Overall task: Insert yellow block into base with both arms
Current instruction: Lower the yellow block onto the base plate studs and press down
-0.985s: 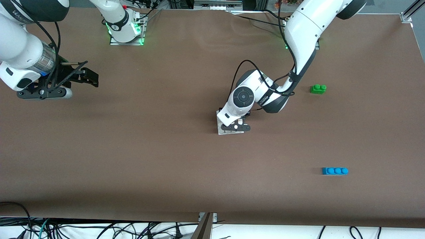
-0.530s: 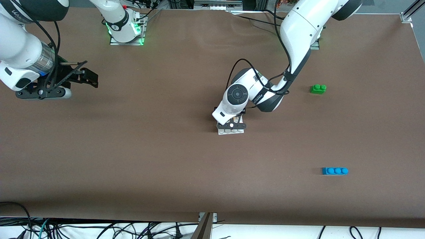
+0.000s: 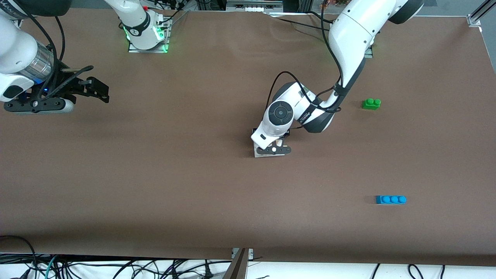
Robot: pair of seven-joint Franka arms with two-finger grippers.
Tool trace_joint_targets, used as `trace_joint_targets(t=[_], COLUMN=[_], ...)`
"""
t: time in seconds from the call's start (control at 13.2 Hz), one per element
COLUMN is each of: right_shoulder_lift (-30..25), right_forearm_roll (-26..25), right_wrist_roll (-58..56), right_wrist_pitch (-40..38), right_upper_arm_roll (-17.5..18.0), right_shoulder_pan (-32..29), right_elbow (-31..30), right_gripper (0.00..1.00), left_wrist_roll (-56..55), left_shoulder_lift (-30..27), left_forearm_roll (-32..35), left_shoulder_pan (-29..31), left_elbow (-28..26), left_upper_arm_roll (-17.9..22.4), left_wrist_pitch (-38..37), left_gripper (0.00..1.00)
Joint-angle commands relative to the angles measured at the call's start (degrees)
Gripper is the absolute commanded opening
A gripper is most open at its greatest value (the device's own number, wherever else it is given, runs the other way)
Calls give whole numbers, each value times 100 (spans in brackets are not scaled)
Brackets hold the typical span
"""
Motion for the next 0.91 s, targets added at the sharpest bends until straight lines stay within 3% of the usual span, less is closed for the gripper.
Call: trace_joint_targets(t=[0.0, 0.23, 0.83], right_shoulder_lift=[-24, -42, -15], right_forearm_roll=[93, 128, 137], right_wrist_roll=[-60, -69, -60], right_wrist_pitch=[11, -59, -104], right_upper_arm_roll=[43, 210, 237], right_shoulder_pan=[-3, -3, -3], right_elbow=[17, 17, 9], right_gripper=[99, 99, 99], left_wrist_roll=[-58, -111, -155], left_shoulder_lift=[30, -58, -172], left_forearm_roll=[137, 137, 137], left_shoulder_pan=[-82, -90, -126], left_elbow=[92, 48, -145], left_upper_arm_roll=[63, 19, 1], left_wrist_pitch=[-66, -163, -216], left_gripper=[54, 54, 55])
